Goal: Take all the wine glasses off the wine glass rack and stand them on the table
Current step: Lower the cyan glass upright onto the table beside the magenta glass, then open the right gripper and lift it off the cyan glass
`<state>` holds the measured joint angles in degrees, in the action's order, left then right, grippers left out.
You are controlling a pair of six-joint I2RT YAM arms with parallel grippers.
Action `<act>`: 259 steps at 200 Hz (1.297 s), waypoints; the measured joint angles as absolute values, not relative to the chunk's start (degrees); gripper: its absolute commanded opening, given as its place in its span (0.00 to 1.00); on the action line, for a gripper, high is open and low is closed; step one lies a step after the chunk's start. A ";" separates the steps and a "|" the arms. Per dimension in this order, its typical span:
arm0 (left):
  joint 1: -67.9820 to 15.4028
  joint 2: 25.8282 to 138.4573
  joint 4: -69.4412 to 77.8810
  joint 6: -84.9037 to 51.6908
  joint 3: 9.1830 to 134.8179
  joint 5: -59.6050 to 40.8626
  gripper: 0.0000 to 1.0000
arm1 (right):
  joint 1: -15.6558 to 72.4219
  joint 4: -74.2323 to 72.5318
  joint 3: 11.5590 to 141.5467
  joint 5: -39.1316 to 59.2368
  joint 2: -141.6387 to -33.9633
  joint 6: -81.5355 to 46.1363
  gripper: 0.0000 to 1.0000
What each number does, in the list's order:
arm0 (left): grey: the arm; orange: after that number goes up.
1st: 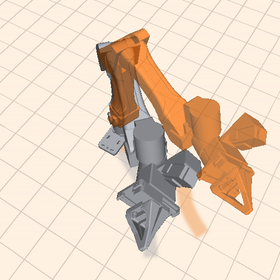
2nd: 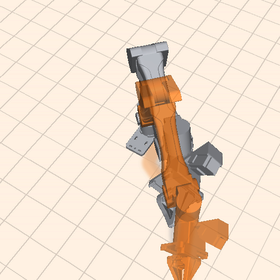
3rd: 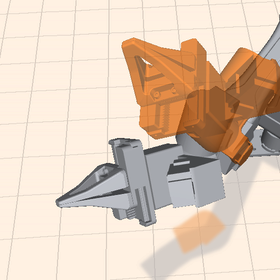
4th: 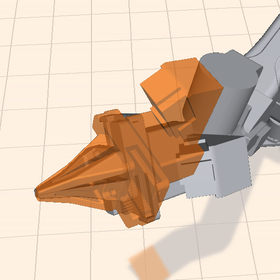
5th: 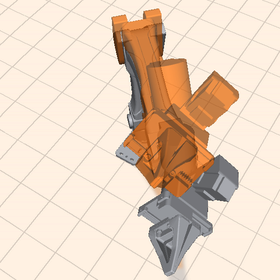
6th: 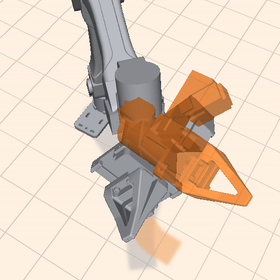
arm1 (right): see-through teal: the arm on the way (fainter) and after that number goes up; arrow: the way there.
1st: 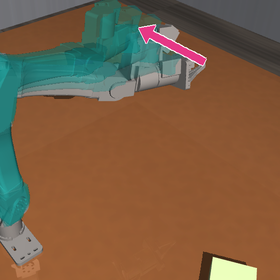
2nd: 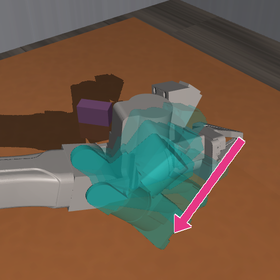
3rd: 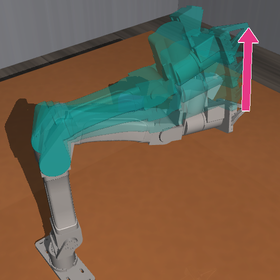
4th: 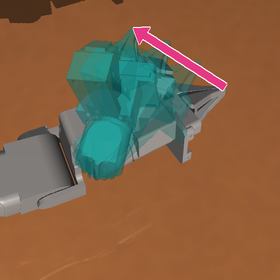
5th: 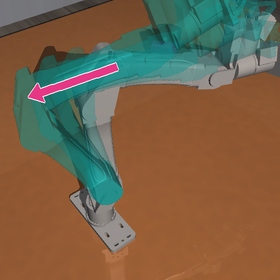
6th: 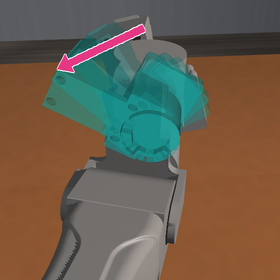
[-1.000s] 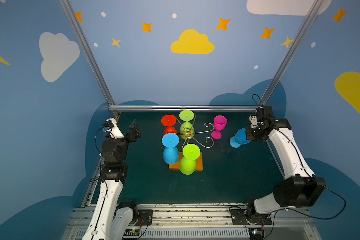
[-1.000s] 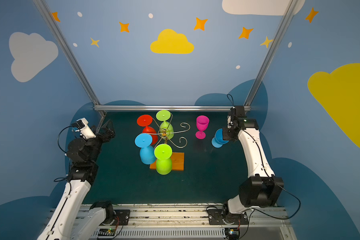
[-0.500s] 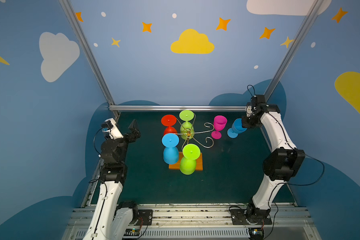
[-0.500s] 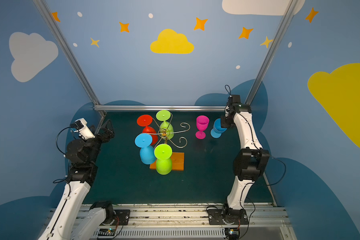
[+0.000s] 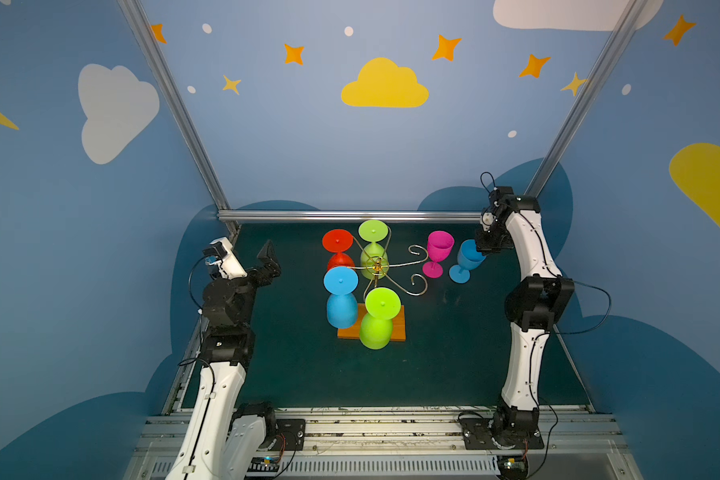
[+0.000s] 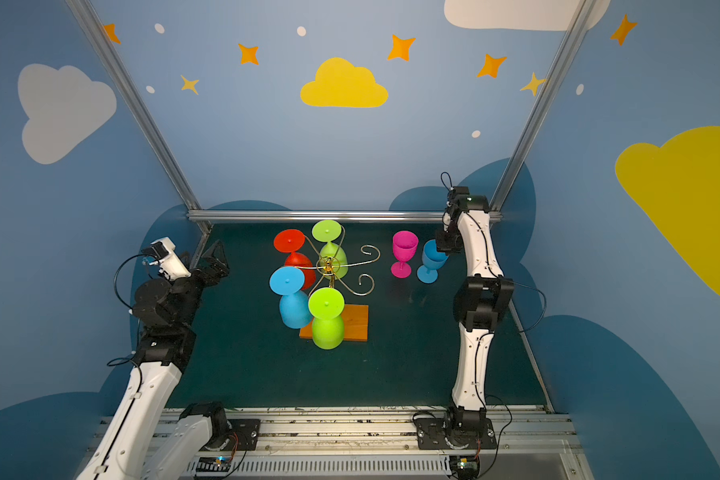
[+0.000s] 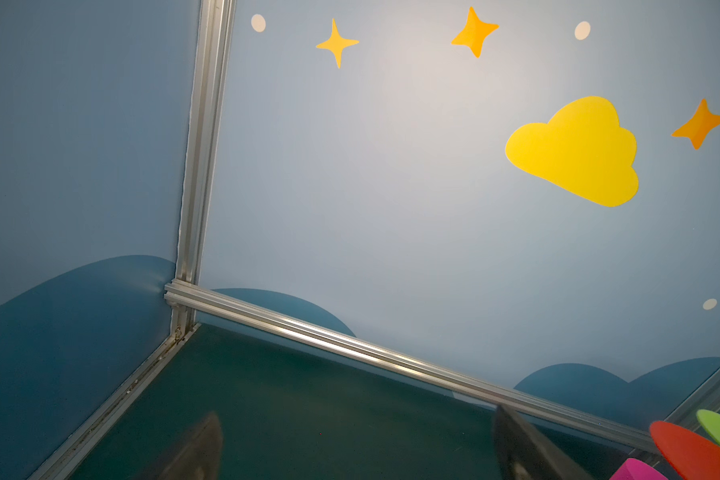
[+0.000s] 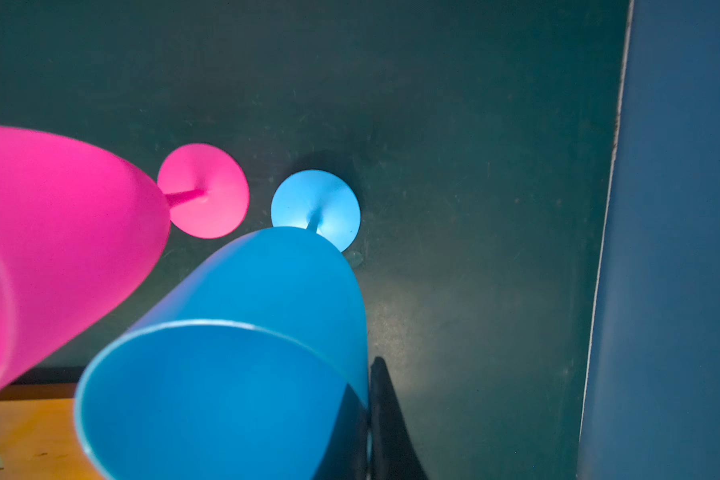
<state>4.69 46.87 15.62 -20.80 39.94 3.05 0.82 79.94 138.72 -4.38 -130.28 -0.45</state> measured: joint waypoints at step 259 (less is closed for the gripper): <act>5.15 46.85 15.53 -20.80 39.94 3.44 0.99 | 0.82 71.94 138.87 1.89 -130.34 -1.45 0.36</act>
<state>5.15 46.85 15.53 -20.80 39.94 3.44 0.82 71.94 138.87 1.89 -130.34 -1.45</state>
